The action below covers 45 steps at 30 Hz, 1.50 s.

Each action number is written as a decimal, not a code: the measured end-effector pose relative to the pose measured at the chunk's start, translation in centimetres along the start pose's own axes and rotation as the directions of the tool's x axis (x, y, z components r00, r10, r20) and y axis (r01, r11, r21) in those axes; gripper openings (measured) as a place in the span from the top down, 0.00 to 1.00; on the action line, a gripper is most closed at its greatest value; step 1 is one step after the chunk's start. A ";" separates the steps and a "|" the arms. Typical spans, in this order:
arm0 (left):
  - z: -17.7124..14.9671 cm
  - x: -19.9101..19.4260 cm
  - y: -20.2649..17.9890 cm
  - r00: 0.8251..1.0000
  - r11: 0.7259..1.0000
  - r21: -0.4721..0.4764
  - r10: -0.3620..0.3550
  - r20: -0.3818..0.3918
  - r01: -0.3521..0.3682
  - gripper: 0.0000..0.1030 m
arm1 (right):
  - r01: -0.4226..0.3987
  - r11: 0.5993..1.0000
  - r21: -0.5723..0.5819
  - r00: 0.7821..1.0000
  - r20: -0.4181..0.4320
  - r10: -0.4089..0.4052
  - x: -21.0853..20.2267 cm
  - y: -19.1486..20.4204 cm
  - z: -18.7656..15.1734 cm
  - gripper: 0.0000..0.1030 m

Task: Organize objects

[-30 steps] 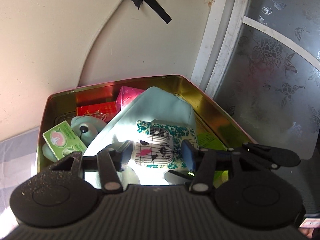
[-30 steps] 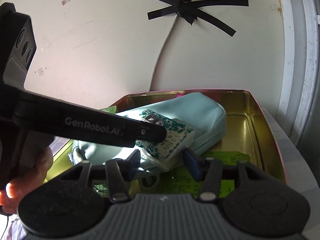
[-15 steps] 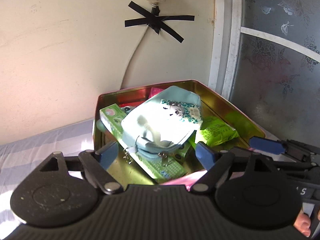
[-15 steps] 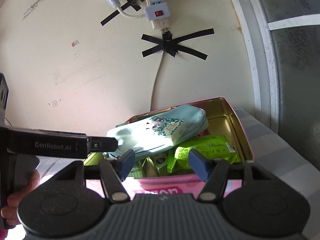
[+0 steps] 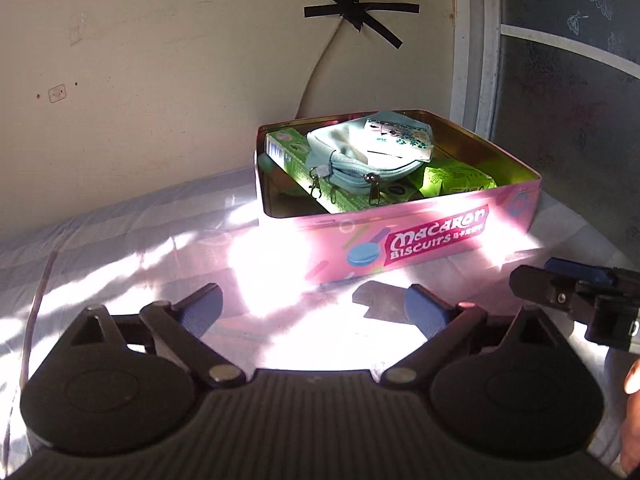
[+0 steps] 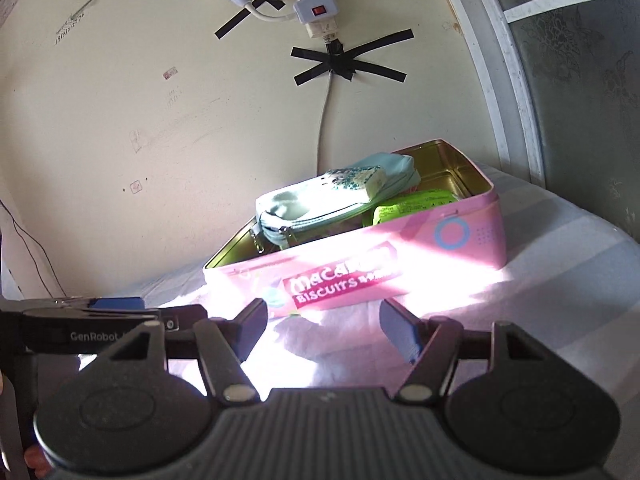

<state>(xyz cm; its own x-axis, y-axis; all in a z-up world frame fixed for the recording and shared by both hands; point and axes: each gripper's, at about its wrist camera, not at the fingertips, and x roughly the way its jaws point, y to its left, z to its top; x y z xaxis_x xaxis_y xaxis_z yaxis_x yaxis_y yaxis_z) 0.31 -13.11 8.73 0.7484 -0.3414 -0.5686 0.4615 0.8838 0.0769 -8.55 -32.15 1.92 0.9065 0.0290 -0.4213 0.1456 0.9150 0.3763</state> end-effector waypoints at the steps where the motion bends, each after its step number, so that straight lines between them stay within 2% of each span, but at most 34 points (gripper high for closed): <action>1: -0.4 -0.1 0.2 1.000 1.000 -0.007 0.006 -0.004 -0.006 0.03 | -0.001 1.000 -0.003 1.000 -0.007 0.001 -0.2 0.3 -0.4 0.37; 5: -1.5 -0.7 0.7 1.000 0.999 -0.020 0.027 -0.015 -0.027 0.02 | -0.014 1.000 0.000 1.000 -0.023 0.014 -0.5 0.9 -0.9 0.35; 7: -1.9 -0.9 0.9 0.999 0.999 -0.018 0.040 -0.013 -0.041 0.02 | -0.016 1.000 -0.001 1.000 -0.020 0.016 -0.7 1.3 -1.1 0.29; 23: -3.1 -1.9 1.7 0.995 0.994 -0.036 0.101 -0.012 -0.102 0.00 | -0.030 0.999 -0.038 1.000 -0.007 0.030 -1.7 3.8 -1.6 0.25; 33: -3.1 -1.7 1.5 0.984 0.984 -0.020 0.176 -0.015 -0.177 0.00 | -0.033 0.999 -0.030 0.999 -0.010 0.033 -1.7 3.5 -1.9 0.25; 39: -3.2 -1.8 0.7 0.964 0.964 0.018 0.265 0.011 -0.265 0.00 | -0.039 0.999 -0.018 0.999 -0.017 0.039 -1.5 3.2 -2.0 0.25; 45: -3.4 -1.8 0.4 0.966 0.966 0.026 0.259 0.002 -0.259 0.00 | -0.039 0.999 -0.011 0.999 -0.022 0.039 -1.4 3.0 -2.2 0.25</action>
<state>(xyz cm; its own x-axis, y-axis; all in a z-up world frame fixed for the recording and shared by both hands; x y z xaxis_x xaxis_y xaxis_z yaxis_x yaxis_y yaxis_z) -2.41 -11.06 7.00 0.8436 -0.1018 -0.5273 0.2644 0.9334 0.2428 -10.25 -28.62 1.85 0.9026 0.0734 -0.4242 0.1056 0.9175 0.3834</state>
